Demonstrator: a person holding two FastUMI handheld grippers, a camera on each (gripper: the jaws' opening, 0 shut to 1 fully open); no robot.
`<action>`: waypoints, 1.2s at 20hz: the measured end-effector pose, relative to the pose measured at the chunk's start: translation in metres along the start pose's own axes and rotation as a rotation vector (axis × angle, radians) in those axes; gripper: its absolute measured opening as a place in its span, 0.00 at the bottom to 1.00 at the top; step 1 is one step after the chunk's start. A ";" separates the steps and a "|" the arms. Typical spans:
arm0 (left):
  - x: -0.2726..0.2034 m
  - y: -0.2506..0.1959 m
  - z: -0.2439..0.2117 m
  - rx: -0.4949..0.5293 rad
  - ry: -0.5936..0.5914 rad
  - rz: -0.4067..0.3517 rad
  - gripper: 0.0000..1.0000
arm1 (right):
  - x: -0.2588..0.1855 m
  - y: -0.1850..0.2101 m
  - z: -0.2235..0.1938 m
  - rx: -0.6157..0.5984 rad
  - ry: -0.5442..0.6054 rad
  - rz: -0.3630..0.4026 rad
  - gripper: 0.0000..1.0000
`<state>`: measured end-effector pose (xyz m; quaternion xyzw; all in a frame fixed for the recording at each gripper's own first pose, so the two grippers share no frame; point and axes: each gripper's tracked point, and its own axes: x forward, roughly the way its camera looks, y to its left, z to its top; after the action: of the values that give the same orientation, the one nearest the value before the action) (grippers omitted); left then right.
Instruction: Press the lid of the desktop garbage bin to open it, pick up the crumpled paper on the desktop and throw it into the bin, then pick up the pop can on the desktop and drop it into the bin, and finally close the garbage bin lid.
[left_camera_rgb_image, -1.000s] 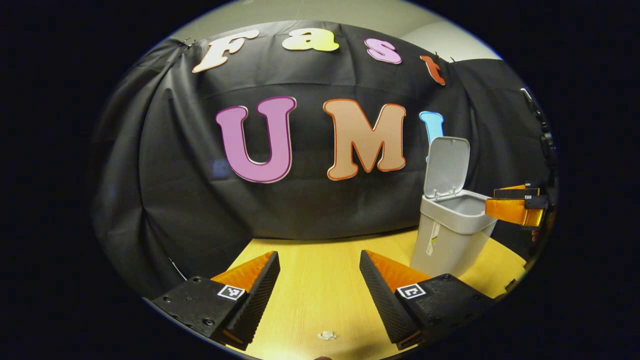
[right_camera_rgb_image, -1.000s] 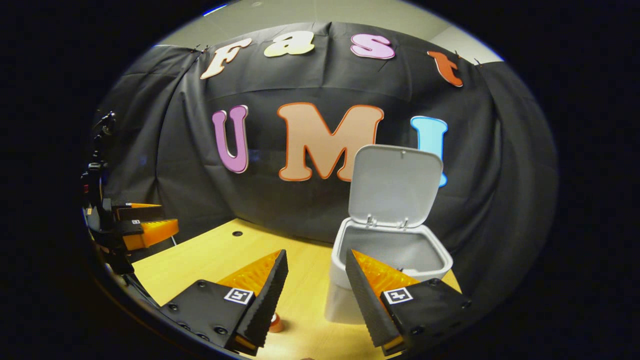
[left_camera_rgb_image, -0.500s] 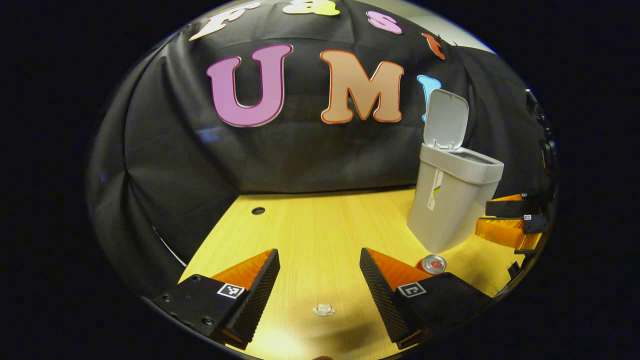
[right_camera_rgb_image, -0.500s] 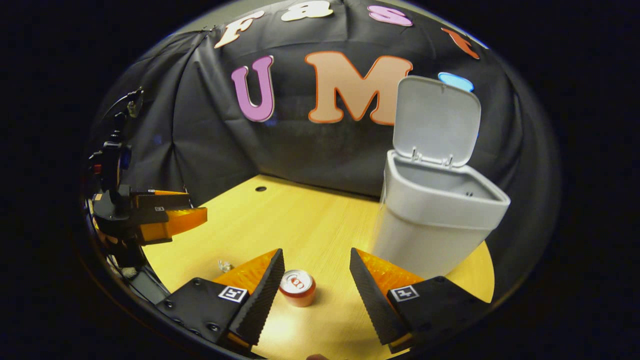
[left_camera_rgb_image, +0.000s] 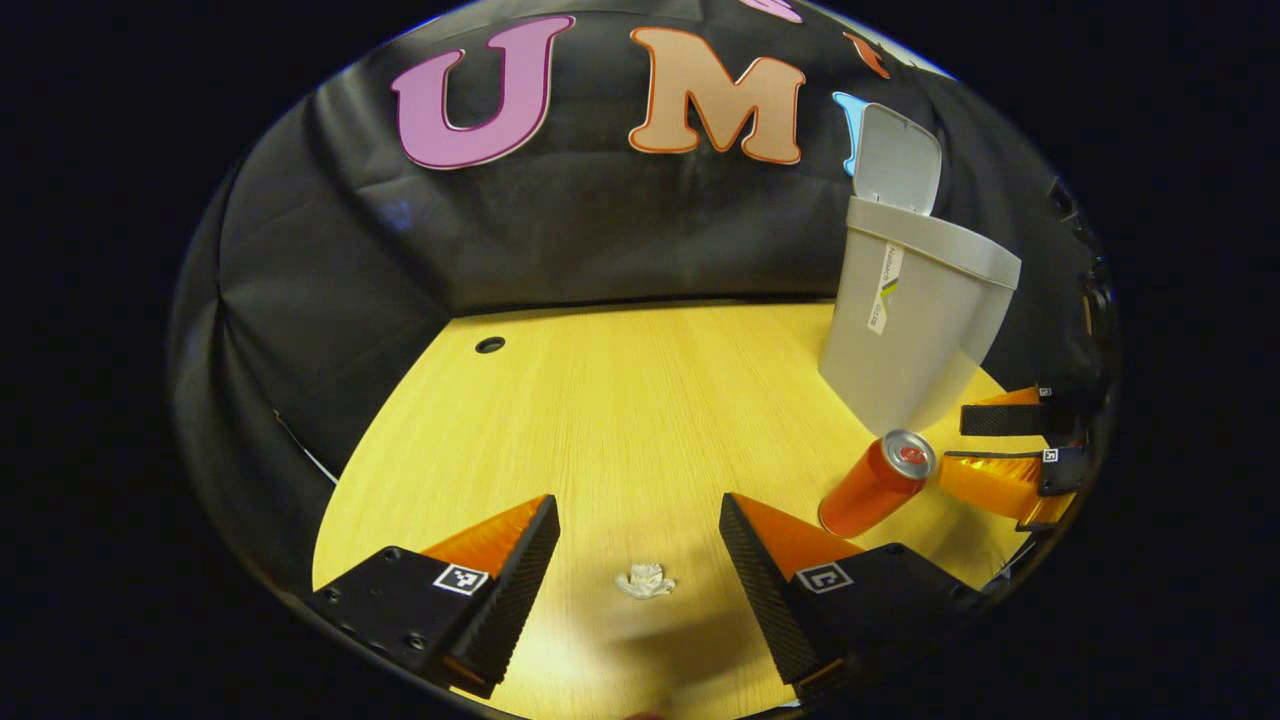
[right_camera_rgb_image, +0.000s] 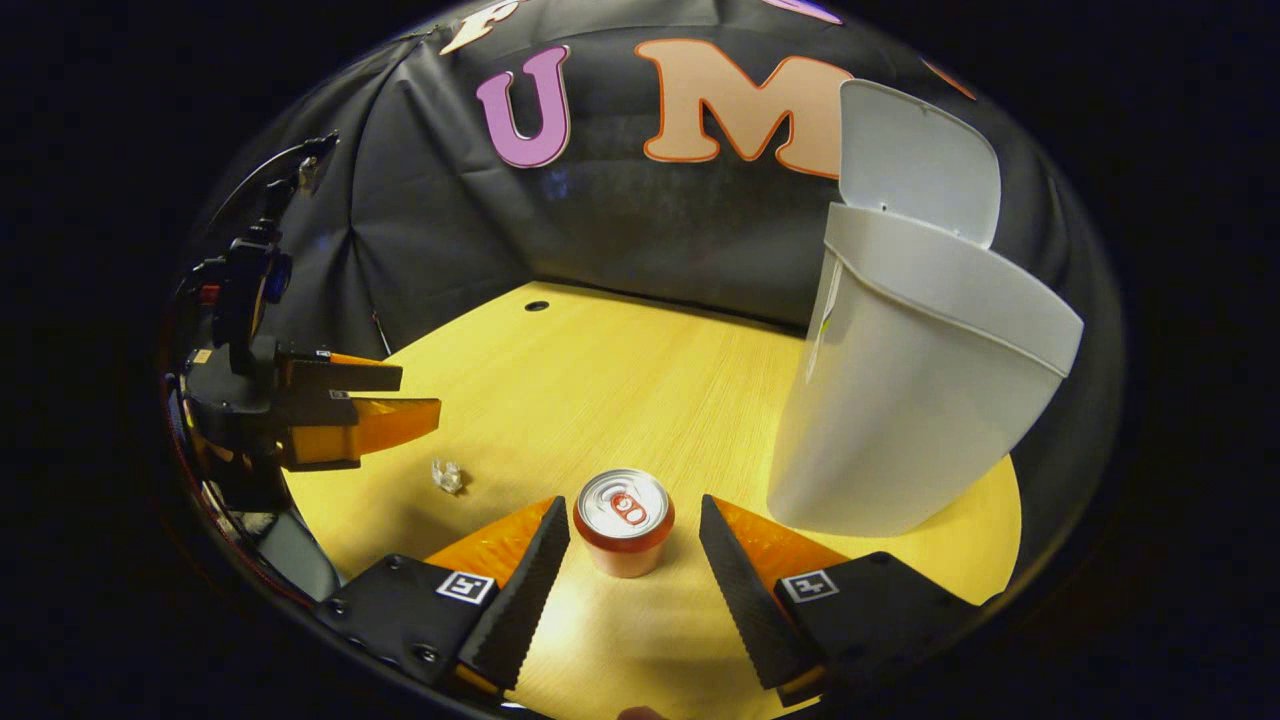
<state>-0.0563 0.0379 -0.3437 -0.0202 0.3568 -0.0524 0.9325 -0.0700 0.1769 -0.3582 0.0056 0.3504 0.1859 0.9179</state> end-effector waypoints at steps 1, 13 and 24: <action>0.003 0.000 -0.005 0.002 0.018 -0.005 0.95 | 0.004 0.000 -0.006 -0.003 0.013 0.002 0.91; 0.030 -0.001 -0.066 -0.017 0.216 -0.024 0.95 | 0.057 0.006 -0.051 -0.003 0.114 0.016 0.97; 0.043 0.007 -0.092 0.001 0.294 -0.021 0.92 | 0.079 0.004 -0.060 0.024 0.124 -0.009 0.88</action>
<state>-0.0854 0.0397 -0.4409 -0.0155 0.4892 -0.0646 0.8697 -0.0560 0.2003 -0.4541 0.0037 0.4087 0.1773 0.8953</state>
